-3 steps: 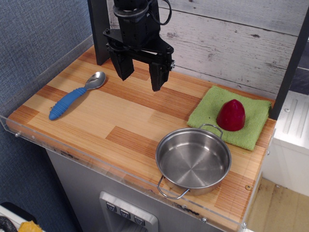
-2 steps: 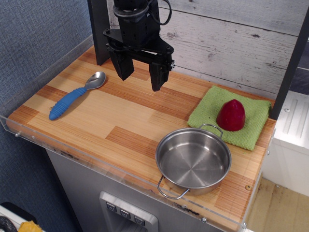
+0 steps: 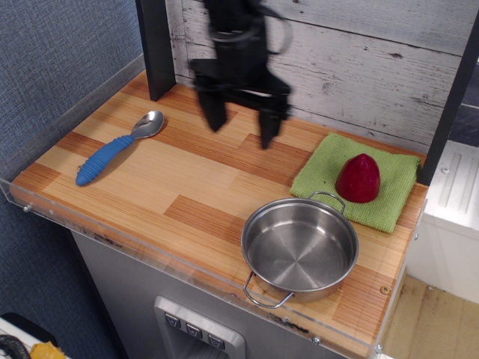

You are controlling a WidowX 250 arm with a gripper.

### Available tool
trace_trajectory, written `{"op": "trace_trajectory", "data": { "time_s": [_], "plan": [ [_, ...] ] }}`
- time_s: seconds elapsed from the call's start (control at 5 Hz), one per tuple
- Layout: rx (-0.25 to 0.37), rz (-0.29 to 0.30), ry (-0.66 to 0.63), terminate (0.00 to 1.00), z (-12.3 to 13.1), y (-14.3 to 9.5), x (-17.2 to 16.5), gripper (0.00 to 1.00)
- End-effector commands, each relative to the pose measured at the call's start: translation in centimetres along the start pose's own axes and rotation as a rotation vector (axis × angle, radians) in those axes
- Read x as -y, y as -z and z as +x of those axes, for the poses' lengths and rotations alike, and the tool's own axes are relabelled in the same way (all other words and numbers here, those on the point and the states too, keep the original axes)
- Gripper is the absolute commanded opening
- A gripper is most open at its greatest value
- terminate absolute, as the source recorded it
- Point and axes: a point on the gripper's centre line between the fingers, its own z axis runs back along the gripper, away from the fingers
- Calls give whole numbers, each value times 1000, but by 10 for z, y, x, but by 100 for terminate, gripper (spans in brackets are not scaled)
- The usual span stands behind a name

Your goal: Place the red object in the pot.

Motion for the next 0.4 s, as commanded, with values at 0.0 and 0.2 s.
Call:
{"op": "trace_trajectory", "data": {
  "time_s": [0.0,0.2],
  "plan": [
    [31,-37,20,0,45,5,37,100],
    [26,-58,36,0,54,5,52,100]
  ]
}}
